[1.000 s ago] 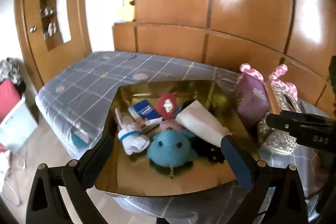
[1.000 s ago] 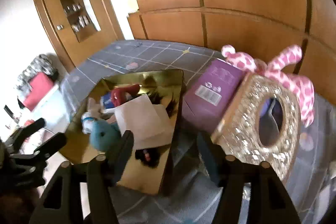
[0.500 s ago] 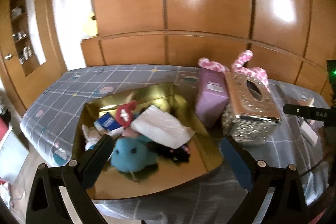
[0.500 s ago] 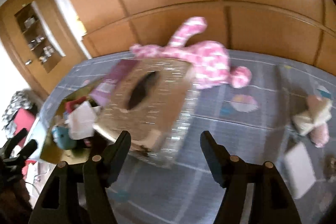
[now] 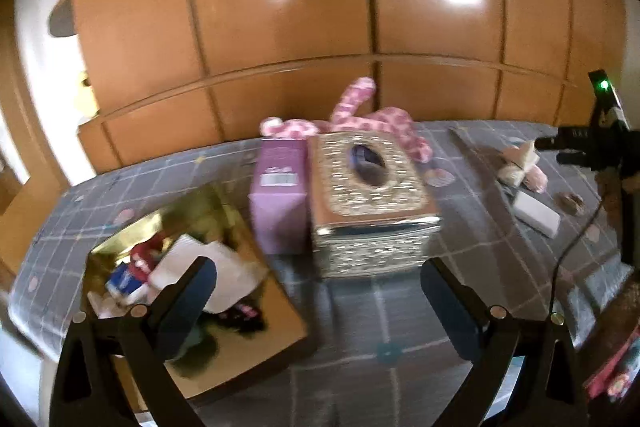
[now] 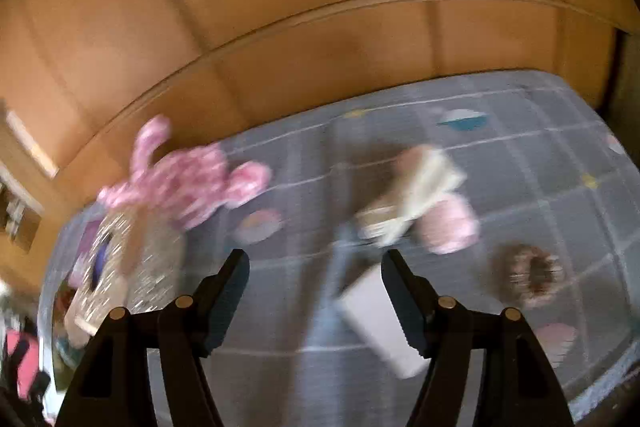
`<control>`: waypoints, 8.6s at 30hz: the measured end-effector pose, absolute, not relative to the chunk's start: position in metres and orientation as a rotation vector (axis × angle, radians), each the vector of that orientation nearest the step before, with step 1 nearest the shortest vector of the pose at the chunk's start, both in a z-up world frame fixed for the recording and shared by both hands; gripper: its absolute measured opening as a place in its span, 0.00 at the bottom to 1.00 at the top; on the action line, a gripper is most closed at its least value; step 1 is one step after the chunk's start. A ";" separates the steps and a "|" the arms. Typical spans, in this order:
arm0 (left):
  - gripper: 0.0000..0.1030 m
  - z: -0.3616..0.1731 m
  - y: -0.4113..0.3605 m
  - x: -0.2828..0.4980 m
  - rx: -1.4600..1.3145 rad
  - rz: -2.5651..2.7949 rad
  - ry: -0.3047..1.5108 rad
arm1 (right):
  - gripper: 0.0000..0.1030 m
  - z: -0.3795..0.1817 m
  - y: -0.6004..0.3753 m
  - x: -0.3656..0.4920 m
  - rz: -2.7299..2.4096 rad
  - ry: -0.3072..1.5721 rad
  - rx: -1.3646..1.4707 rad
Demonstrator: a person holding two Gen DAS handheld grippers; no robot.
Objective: Organize soft objects
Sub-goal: 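Move both tools back toward the white pad and brown scrunchie, then grasp the white pad with the left tool while the right tool grasps the brown scrunchie, then lift the white pad over the gold tray with the left tool while the right tool holds the scrunchie, then open the left tool to drop the white pad into the gold tray, then carry the brown scrunchie over the gold tray and release it with the right tool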
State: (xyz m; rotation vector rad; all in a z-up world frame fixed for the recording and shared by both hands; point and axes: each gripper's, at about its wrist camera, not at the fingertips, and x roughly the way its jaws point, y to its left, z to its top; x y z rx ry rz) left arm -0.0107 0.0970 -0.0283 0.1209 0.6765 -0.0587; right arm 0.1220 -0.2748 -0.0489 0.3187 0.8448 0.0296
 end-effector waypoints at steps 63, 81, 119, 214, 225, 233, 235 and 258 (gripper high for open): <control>0.76 -0.163 -0.285 0.206 -0.027 -0.366 1.454 | 0.69 -0.104 -0.432 0.088 -0.196 0.745 0.997; 0.63 -0.126 -0.211 0.145 0.238 -0.587 1.154 | 0.69 -0.121 -0.435 0.090 -0.292 0.824 1.026; 0.54 -0.121 -0.124 0.111 0.171 -0.564 1.115 | 0.24 -0.145 -0.390 0.134 -0.521 1.175 0.476; 0.97 -0.059 0.298 -0.032 -0.275 0.444 0.774 | 0.18 -0.126 -0.393 0.122 -0.355 1.068 0.408; 0.97 -0.063 0.264 -0.020 -0.242 0.317 0.791 | 0.18 -0.116 -0.395 0.116 -0.202 0.999 0.587; 0.97 -0.062 0.246 -0.018 -0.223 0.247 0.784 | 0.18 -0.074 -0.334 0.139 -0.149 0.987 0.355; 0.97 -0.063 0.246 -0.018 -0.232 0.245 0.788 | 0.18 -0.065 -0.315 0.149 -0.133 0.982 0.293; 0.97 -0.075 0.257 -0.030 -0.256 0.280 0.825 | 0.18 0.008 -0.021 0.222 0.325 0.831 -0.098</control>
